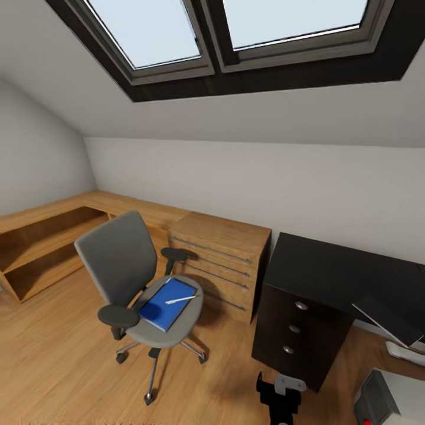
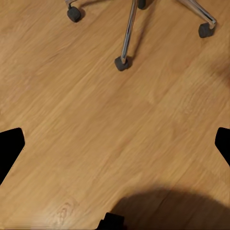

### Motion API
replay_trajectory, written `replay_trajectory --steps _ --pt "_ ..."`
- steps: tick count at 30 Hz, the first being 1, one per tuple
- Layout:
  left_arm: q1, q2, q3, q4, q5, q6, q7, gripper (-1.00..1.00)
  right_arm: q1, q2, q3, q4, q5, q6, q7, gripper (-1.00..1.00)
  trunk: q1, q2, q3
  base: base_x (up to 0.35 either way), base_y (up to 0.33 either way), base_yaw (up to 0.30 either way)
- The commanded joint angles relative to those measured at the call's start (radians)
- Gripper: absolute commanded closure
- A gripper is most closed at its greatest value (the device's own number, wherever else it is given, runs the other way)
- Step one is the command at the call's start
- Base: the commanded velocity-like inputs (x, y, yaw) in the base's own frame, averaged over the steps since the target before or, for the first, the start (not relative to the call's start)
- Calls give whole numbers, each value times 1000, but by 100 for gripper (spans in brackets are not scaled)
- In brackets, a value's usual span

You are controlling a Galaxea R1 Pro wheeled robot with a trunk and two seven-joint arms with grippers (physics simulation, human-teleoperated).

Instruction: In the bedroom, organize the workspace by keeping the computer under the desk, ensuring the monitor is on the desk, placing the keyboard on the desk next to the monitor, placing the mouse on the desk next to the keyboard, moving the folder from the swivel chair onto the desk next to the mouse, stacking the notebook on top of the folder with the pen on top of the notebook, and positioning the swivel chair next to the desk.

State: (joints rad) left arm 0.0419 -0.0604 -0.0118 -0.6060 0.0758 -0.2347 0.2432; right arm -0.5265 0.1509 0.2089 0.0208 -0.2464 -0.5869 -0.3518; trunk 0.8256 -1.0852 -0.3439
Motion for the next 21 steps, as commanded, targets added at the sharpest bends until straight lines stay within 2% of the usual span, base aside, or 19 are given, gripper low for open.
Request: replay_trajectory --steps 1,4,6,10,16,21 --pt "1 5 1 0 10 -3 2 -100 -1 1 9 2 -7 -4 -3 -100 0 -1 -2 0 0 208" --pt "1 19 11 5 21 -11 3 -100 -1 2 8 2 -7 -4 -3 -100 0 -1 -5 0 0 211" --pt "1 26 44 9 43 -56 0 -100 -1 1 8 2 -7 -4 -3 -100 0 -1 -7 0 0 223" --pt "1 29 90 10 58 -95 -3 -100 -1 2 7 2 -7 -4 -3 -100 0 -1 -11 0 0 237" --pt "1 28 107 17 63 -106 -4 -100 -1 1 7 2 -8 -8 -4 -100 0 -1 -16 0 0 248" --pt "1 28 108 58 63 -109 -6 -100 -1 0 6 2 -10 -33 -4 -100 0 -1 -20 0 0 253"
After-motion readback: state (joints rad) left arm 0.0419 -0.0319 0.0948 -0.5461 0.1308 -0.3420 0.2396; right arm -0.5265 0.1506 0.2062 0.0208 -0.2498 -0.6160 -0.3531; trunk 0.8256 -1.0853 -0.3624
